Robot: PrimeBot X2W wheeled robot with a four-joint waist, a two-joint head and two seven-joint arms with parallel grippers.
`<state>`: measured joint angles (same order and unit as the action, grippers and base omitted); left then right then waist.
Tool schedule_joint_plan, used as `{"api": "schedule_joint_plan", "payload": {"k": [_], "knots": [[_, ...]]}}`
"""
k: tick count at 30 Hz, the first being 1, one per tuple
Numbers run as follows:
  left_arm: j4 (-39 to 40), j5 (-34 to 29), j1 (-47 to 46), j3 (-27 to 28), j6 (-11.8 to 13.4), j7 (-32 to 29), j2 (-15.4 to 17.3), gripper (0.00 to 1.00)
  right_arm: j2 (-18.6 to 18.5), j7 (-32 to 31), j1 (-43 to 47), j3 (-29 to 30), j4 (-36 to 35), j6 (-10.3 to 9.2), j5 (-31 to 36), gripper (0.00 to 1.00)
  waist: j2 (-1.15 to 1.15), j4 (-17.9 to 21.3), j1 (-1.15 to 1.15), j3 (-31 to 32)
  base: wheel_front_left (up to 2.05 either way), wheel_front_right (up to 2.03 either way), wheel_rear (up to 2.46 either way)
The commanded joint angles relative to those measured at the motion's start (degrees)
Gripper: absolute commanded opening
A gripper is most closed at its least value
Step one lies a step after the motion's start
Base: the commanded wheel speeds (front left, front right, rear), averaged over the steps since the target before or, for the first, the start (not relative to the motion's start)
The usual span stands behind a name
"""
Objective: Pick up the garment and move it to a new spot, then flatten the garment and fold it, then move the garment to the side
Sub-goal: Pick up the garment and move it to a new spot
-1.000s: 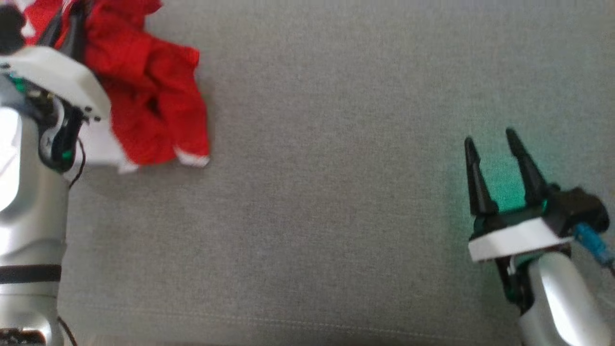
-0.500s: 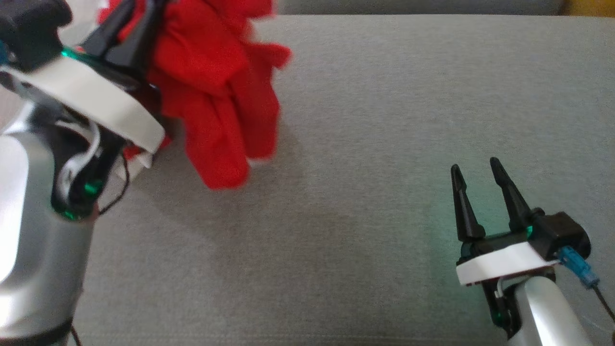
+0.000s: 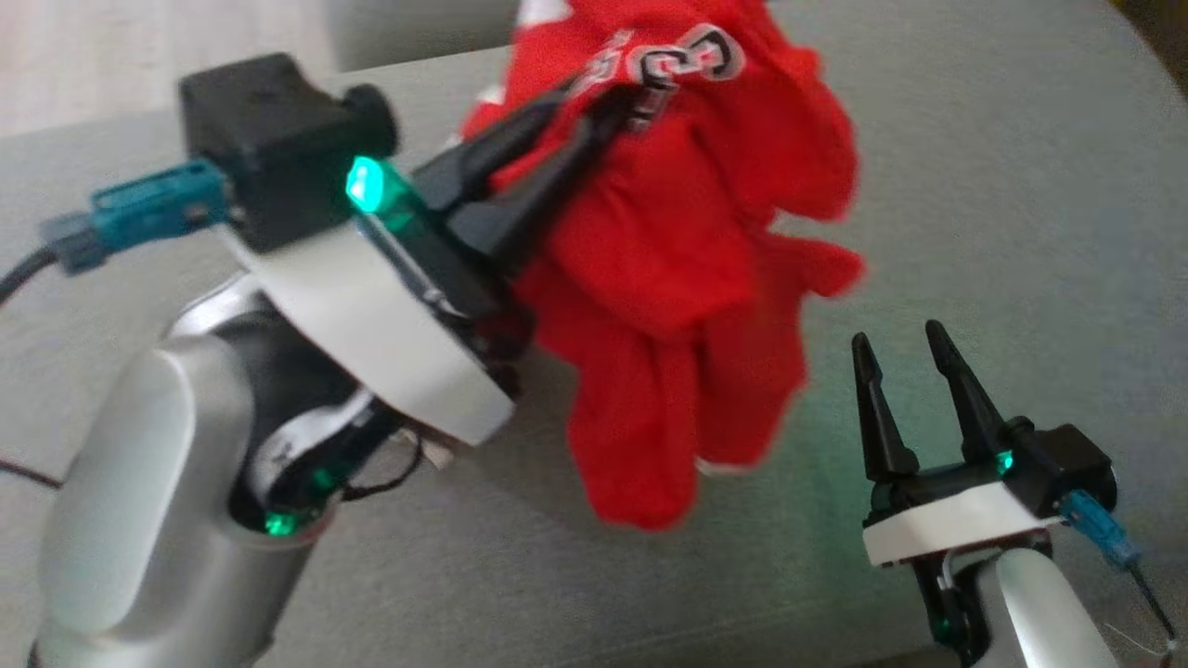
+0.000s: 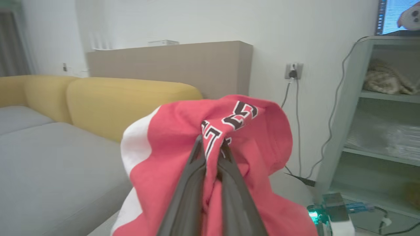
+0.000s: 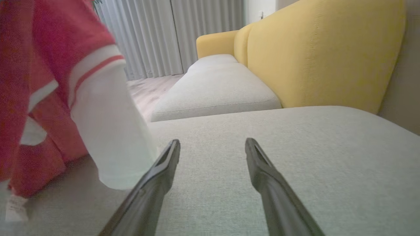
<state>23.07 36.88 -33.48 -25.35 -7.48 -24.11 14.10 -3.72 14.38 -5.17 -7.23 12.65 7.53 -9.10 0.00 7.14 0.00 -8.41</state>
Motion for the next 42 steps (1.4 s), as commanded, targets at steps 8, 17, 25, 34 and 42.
{"api": "schedule_joint_plan", "payload": {"k": [8,17,25,34,42], "knots": [[-2.71,1.41,-9.88,-1.91,0.06,-0.21,-3.37,0.00,0.81,0.62,-1.50,-3.19,-3.10,-0.04,-2.20,1.00,0.00,10.57,0.00,-2.65,0.00,0.00,0.00],[-25.10,-0.63,-8.13,-7.34,0.01,6.94,-4.79,0.00,0.83,0.62,-2.40,-5.73,-5.99,-0.04,-4.25,1.00,0.00,13.16,0.00,-5.20,0.00,0.00,0.00],[-51.38,-9.33,-8.47,-13.56,0.04,27.20,-6.02,0.44,0.83,0.62,-3.38,-8.24,-6.99,-0.04,-5.06,1.00,0.00,13.20,0.00,-6.33,0.00,0.00,0.00],[-62.44,-11.57,-9.60,-14.70,1.72,38.11,-9.98,1.00,0.84,0.62,-2.37,-7.83,-7.06,-0.04,-3.88,1.00,0.00,10.98,0.00,-4.75,0.00,0.00,0.00],[-58.60,-11.70,-7.60,-16.03,3.58,38.85,-10.90,1.00,0.84,0.62,-0.06,-5.97,-7.46,-0.04,-2.10,1.00,0.00,8.46,0.00,-2.22,0.00,0.00,0.00]]}}
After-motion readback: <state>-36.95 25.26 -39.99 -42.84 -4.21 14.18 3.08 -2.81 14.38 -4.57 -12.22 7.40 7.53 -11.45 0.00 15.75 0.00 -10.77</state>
